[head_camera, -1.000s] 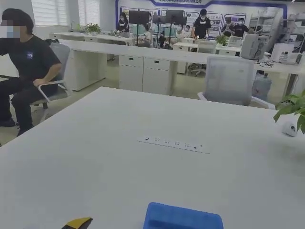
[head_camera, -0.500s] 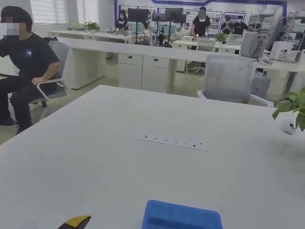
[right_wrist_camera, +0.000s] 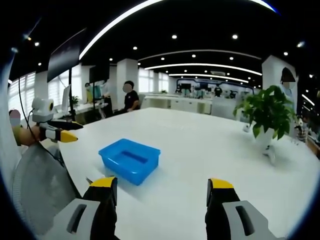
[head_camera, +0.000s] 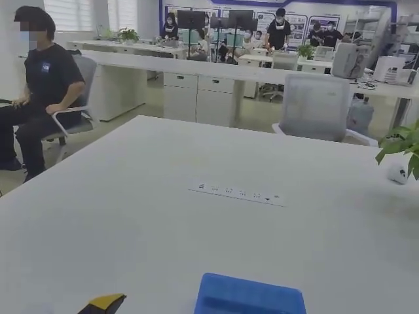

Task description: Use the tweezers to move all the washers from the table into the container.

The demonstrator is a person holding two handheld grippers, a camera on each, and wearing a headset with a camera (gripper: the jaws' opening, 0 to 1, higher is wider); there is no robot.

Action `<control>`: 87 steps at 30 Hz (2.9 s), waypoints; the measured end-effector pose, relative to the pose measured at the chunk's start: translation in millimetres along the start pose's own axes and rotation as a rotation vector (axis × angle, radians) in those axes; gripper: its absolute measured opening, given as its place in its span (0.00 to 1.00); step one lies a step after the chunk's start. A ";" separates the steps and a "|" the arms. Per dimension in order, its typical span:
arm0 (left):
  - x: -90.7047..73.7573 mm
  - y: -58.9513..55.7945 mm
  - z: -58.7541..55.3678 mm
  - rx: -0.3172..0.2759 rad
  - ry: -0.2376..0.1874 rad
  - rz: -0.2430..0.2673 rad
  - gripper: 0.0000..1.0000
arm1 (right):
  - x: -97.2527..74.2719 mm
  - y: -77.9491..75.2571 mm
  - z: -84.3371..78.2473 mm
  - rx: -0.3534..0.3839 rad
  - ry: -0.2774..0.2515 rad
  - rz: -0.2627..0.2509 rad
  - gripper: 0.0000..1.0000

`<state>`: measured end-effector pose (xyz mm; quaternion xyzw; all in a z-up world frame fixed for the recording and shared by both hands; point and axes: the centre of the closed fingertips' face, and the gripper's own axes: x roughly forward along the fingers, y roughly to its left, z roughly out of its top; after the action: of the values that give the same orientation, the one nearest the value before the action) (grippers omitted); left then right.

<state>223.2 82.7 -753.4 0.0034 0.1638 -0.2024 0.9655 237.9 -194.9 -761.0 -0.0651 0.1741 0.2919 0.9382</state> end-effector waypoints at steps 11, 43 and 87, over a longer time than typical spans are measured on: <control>0.1 -2.3 0.0 0.005 0.001 -0.015 0.78 | 0.2 -1.0 0.3 0.000 0.000 -0.006 0.71; -6.0 -51.0 -56.4 0.128 0.339 -0.430 0.27 | -4.2 47.2 -7.5 -0.085 0.154 0.193 0.29; 29.5 -73.4 -127.6 0.705 0.677 -0.675 0.00 | -1.5 71.3 -5.1 -0.088 0.158 0.224 0.18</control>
<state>179.8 13.1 -879.2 0.3358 0.3777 -0.5282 0.6823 194.6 -138.3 -766.7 -0.1093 0.2408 0.3961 0.8793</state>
